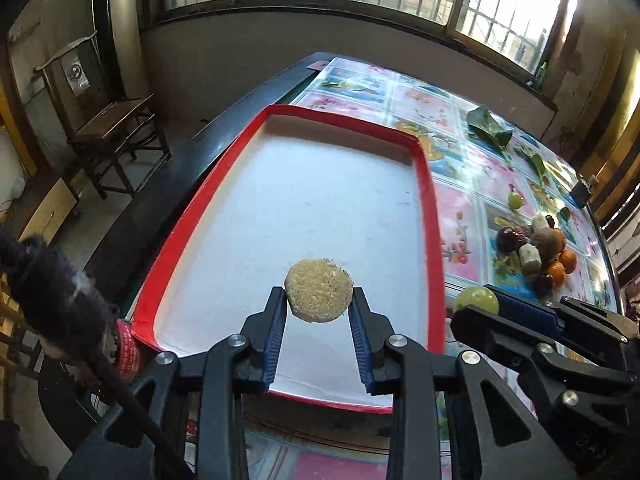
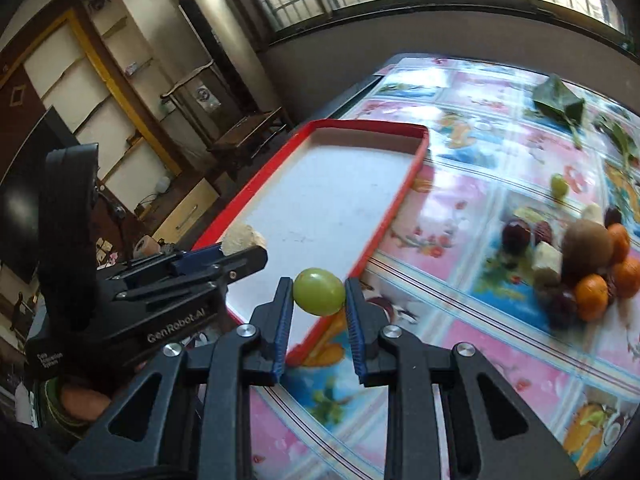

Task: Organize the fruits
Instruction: 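Carry the cake and grape over the red-rimmed tray and open both tools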

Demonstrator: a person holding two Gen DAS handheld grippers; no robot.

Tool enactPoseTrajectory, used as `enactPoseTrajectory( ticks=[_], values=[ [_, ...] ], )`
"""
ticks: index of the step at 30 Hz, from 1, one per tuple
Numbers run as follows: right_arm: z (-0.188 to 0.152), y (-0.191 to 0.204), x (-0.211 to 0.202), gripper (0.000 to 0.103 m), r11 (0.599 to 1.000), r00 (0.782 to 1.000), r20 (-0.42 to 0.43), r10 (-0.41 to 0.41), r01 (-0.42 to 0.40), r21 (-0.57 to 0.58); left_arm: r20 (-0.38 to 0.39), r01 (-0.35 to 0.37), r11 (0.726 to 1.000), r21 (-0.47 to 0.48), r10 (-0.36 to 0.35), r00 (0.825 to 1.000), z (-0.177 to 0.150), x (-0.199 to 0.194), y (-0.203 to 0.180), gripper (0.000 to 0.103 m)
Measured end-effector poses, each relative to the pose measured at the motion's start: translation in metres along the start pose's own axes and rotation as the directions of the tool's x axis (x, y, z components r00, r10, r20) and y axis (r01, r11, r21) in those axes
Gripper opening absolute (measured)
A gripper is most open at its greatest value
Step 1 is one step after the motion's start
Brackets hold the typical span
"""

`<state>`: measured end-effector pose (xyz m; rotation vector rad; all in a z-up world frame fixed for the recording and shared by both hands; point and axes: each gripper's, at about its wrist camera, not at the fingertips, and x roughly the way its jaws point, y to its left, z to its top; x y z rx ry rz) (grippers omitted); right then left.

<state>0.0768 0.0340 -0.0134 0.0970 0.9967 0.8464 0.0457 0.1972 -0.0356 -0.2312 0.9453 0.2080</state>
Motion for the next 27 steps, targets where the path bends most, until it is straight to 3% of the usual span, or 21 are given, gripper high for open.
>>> enactPoseTrajectory(
  ticks=[5,12,18,22,24,27],
  values=[
    [0.01,0.017,0.054,0.028,0.997,0.996,-0.079,-0.034,0.029,-0.068,-0.027,-0.044,0.999,-0.027,0.043,0.999,0.0,0.018,0.018,0.031],
    [0.011,0.026,0.093,0.028,0.991,0.986,-0.151,-0.076,0.058,-0.121,-0.075,-0.064,0.997,-0.038,0.061,0.995,-0.002,0.035,0.028,0.031],
    [0.01,0.028,0.105,0.028,0.986,0.977,-0.191,-0.093,0.064,-0.154,-0.088,-0.07,0.997,-0.031,0.067,0.994,-0.002,0.038,0.027,0.032],
    [0.011,0.03,0.104,0.029,0.987,0.978,-0.19,-0.085,0.057,-0.148,-0.094,-0.067,0.997,-0.039,0.063,0.994,-0.003,0.035,0.029,0.042],
    [0.012,0.028,0.101,0.033,0.989,0.98,-0.184,-0.081,0.057,-0.135,-0.081,-0.059,0.997,-0.051,0.055,0.995,-0.003,0.029,0.03,0.05],
    [0.013,0.022,0.084,0.041,0.993,0.986,-0.151,-0.065,0.049,-0.105,-0.048,-0.06,0.997,-0.05,0.058,0.997,-0.002,0.016,0.026,0.051]
  ],
)
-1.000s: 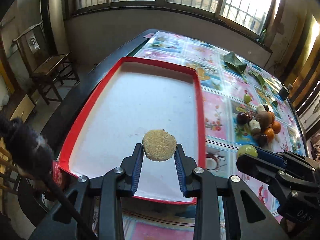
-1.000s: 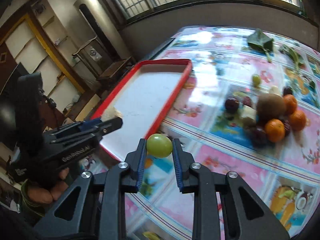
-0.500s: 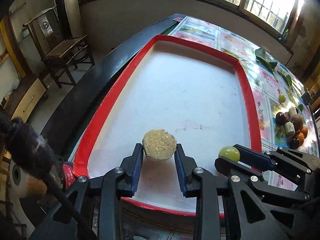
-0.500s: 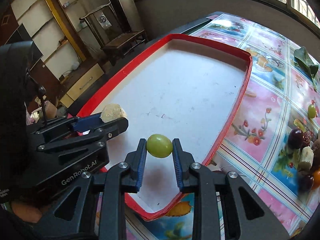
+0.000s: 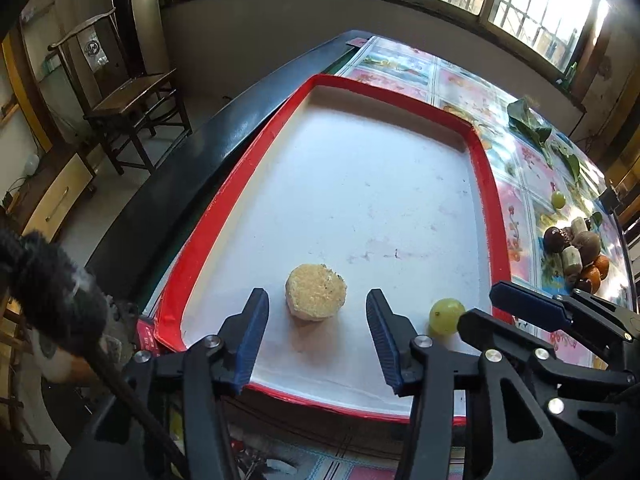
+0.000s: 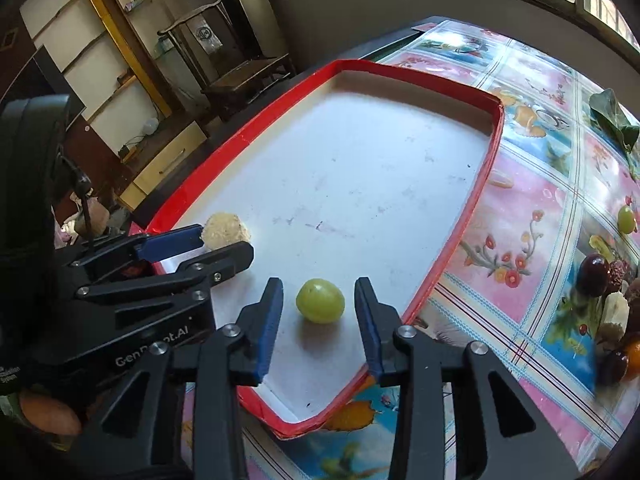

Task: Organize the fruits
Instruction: 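Carry the cake and grape over the red-rimmed tray and open both tools, then grasp a dark red plum with the left tool while the right tool grasps a tangerine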

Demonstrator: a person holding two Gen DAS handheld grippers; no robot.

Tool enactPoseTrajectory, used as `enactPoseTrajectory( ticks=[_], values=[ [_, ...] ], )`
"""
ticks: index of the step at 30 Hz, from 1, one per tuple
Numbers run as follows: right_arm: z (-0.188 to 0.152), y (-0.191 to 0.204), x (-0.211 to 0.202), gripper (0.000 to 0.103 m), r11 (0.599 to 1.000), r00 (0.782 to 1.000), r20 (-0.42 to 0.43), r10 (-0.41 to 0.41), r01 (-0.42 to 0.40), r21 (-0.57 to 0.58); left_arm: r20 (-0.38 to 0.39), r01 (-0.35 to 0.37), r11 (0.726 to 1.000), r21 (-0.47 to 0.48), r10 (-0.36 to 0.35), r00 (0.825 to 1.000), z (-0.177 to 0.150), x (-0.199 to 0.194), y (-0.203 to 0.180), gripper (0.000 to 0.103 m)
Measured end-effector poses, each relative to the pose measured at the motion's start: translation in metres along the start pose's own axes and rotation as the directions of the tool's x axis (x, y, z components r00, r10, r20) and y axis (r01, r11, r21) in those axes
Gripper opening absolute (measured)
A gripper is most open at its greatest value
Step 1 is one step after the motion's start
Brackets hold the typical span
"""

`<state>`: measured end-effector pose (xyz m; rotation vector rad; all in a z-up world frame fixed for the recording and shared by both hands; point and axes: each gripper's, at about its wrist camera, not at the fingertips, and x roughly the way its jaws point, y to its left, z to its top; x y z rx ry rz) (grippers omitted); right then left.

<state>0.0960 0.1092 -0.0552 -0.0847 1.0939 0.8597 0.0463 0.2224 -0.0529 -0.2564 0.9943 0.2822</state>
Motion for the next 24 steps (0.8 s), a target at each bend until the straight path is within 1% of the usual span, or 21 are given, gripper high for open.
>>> enactPoseTrajectory(
  ticks=[4,7,9,14,17,24],
  values=[
    [-0.013,-0.013,-0.036,0.042,0.999,0.998,0.064,0.013,-0.016,0.05,0.028,0.025,1.0,0.006,-0.025,0.999,-0.002,-0.014,-0.011,0.054],
    [-0.033,-0.029,-0.062,0.046,0.995,0.994,0.105,0.008,-0.019,0.098,0.035,0.055,0.998,0.028,-0.056,0.998,-0.005,-0.021,-0.028,0.054],
    [-0.051,-0.044,-0.079,0.046,0.99,0.992,0.125,-0.015,-0.003,0.14,0.038,0.075,0.996,0.051,-0.077,0.996,-0.006,-0.025,-0.04,0.054],
    [-0.093,-0.086,-0.114,0.046,0.965,0.985,0.148,-0.087,0.046,0.259,0.034,0.129,0.985,0.116,-0.134,0.99,-0.015,-0.033,-0.076,0.056],
    [-0.112,-0.107,-0.128,0.045,0.946,0.98,0.151,-0.126,0.073,0.317,0.027,0.151,0.975,0.161,-0.157,0.987,-0.021,-0.036,-0.095,0.056],
    [-0.139,-0.133,-0.149,0.045,0.912,0.97,0.161,-0.181,0.104,0.398,-0.003,0.186,0.959,0.211,-0.19,0.982,-0.029,-0.037,-0.129,0.056]
  ],
)
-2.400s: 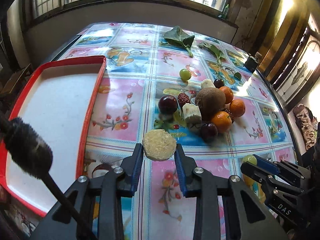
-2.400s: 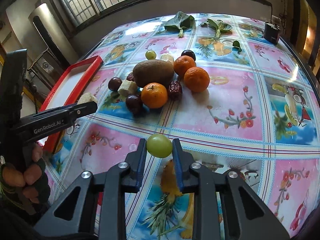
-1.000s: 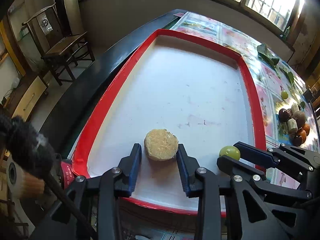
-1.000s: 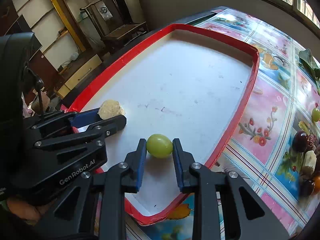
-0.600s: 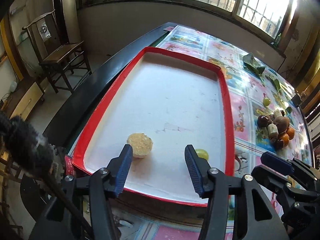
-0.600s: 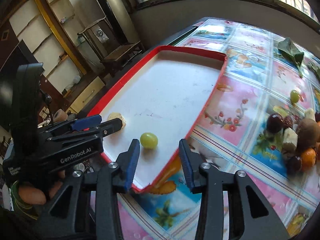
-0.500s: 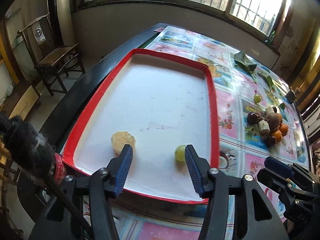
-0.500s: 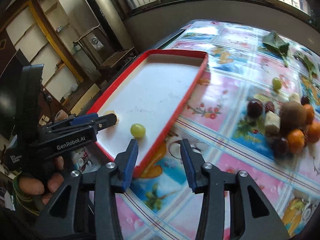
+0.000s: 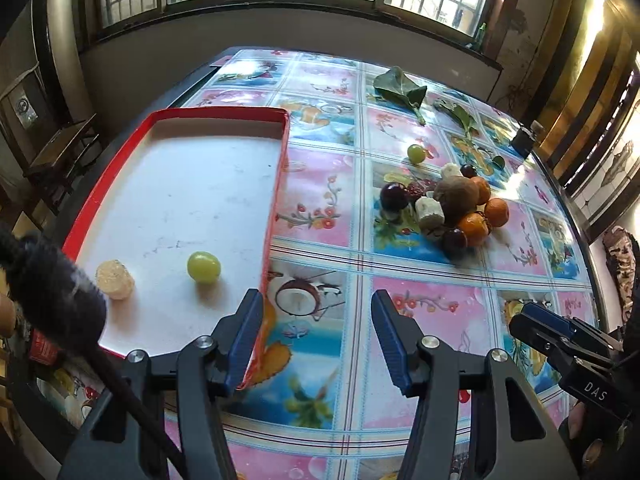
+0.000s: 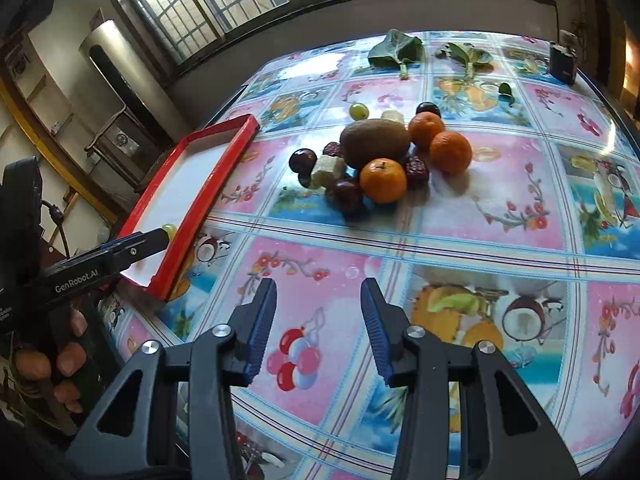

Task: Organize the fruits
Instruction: 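Grasp a dark red plum with the left tool while the right tool grasps a tangerine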

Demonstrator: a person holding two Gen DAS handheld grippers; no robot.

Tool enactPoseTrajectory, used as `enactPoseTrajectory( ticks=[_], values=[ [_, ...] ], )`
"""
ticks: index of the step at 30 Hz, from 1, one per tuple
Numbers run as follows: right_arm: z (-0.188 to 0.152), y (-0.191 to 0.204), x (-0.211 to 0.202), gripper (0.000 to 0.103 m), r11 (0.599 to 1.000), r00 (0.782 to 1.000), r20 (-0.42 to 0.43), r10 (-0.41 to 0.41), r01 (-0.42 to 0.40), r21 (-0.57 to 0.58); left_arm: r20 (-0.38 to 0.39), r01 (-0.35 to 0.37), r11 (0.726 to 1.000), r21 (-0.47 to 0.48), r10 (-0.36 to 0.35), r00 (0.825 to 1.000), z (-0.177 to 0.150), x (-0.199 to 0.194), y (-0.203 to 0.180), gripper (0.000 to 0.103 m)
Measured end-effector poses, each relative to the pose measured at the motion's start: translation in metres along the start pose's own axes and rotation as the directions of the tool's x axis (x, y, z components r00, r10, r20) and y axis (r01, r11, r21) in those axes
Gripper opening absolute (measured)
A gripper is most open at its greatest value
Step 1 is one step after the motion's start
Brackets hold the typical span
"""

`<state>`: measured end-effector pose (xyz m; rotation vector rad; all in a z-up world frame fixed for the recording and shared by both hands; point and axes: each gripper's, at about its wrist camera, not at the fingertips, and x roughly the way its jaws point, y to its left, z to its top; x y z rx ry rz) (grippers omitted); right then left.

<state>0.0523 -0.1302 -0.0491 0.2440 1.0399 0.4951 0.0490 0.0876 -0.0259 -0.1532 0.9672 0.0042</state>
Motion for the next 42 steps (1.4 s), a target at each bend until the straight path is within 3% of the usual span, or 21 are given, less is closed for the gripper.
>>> enactPoseTrajectory(
  ticks=[10,18,31,37,42],
  values=[
    [-0.001,-0.034,-0.009,0.045,0.998,0.999,0.031,-0.023,0.021,0.055,-0.023,0.02,0.999,0.027,-0.019,1.0,0.002,0.009,-0.019,0.056],
    [0.01,-0.048,-0.012,0.045,0.996,0.997,0.051,-0.06,0.056,0.072,-0.025,0.039,0.999,0.037,-0.038,0.999,0.024,0.025,-0.028,0.056],
    [0.067,-0.081,0.014,0.045,0.982,0.984,0.063,-0.167,0.161,0.097,-0.072,0.059,0.997,0.048,-0.056,0.996,0.058,0.075,-0.041,0.056],
    [0.086,-0.089,0.035,0.045,0.982,0.987,0.045,-0.157,0.151,0.111,-0.099,0.096,0.995,0.016,-0.094,0.991,0.068,0.097,-0.039,0.056],
    [0.092,-0.09,0.047,0.045,0.984,0.989,0.031,-0.146,0.142,0.105,-0.11,0.108,0.993,0.041,-0.103,0.989,0.075,0.109,-0.05,0.055]
  ],
)
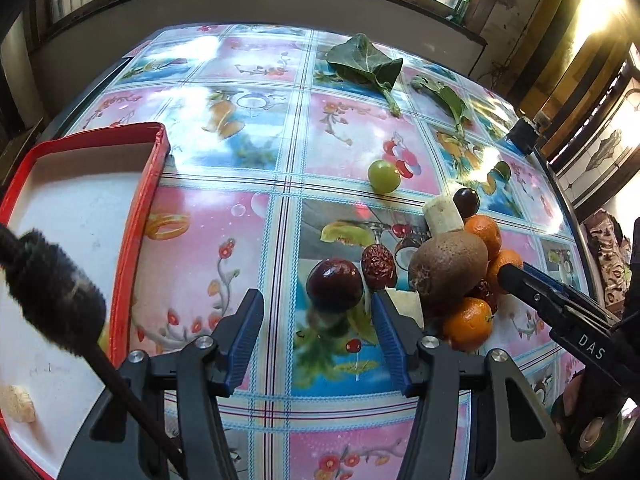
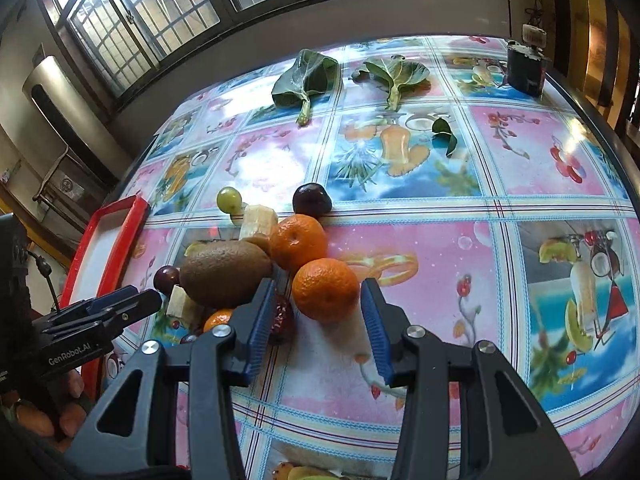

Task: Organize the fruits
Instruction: 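Grasp a dark red plum with the left tool while the right tool grasps a tangerine, then carry the plum and tangerine into the tray and open both tools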

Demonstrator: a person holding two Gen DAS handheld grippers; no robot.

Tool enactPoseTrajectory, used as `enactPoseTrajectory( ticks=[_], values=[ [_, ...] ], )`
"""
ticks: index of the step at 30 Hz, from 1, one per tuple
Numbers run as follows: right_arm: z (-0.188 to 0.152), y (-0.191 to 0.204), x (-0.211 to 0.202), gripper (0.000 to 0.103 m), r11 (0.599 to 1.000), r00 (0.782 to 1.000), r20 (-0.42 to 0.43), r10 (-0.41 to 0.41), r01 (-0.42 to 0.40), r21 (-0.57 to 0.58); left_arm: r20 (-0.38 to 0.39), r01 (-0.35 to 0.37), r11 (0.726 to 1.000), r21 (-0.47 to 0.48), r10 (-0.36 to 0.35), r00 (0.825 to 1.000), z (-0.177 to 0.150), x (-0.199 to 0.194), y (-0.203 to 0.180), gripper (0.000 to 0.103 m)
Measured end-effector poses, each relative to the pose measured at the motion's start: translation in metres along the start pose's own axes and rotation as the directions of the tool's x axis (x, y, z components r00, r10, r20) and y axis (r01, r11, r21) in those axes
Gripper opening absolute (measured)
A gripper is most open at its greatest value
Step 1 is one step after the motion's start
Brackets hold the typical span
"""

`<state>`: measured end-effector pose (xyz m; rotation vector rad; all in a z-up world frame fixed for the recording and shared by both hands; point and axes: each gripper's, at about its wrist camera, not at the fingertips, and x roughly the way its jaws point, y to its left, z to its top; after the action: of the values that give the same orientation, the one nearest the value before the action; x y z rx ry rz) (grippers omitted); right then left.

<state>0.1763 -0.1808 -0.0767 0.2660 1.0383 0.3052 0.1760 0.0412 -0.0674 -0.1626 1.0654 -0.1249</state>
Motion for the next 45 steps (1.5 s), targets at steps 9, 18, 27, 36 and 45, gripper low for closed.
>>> enactPoseTrajectory(
  ticks=[9,18,27,36,45],
  values=[
    [0.002,-0.004,0.015,0.044,1.0,1.0,-0.026,-0.003,0.003,-0.005,0.002,0.011,0.998,0.057,-0.011,1.0,0.004,0.01,-0.009,0.03],
    [-0.003,-0.003,0.007,0.04,1.0,1.0,-0.016,0.003,-0.003,-0.011,0.009,0.026,0.999,0.041,-0.026,1.0,-0.006,-0.002,-0.002,0.03],
    [-0.024,0.004,-0.032,0.039,1.0,1.0,0.015,0.022,-0.022,-0.009,0.063,-0.02,0.998,0.056,0.016,0.998,-0.037,-0.044,-0.006,0.03],
    [-0.053,0.035,-0.064,0.04,0.995,0.996,0.031,0.083,-0.082,-0.052,0.117,-0.054,0.997,0.046,0.048,0.992,-0.061,-0.082,0.003,0.03],
    [-0.075,0.071,-0.07,0.04,0.986,0.991,0.011,0.13,-0.129,-0.103,0.144,-0.078,0.997,-0.003,0.078,0.987,-0.076,-0.107,0.032,0.03]
  ],
)
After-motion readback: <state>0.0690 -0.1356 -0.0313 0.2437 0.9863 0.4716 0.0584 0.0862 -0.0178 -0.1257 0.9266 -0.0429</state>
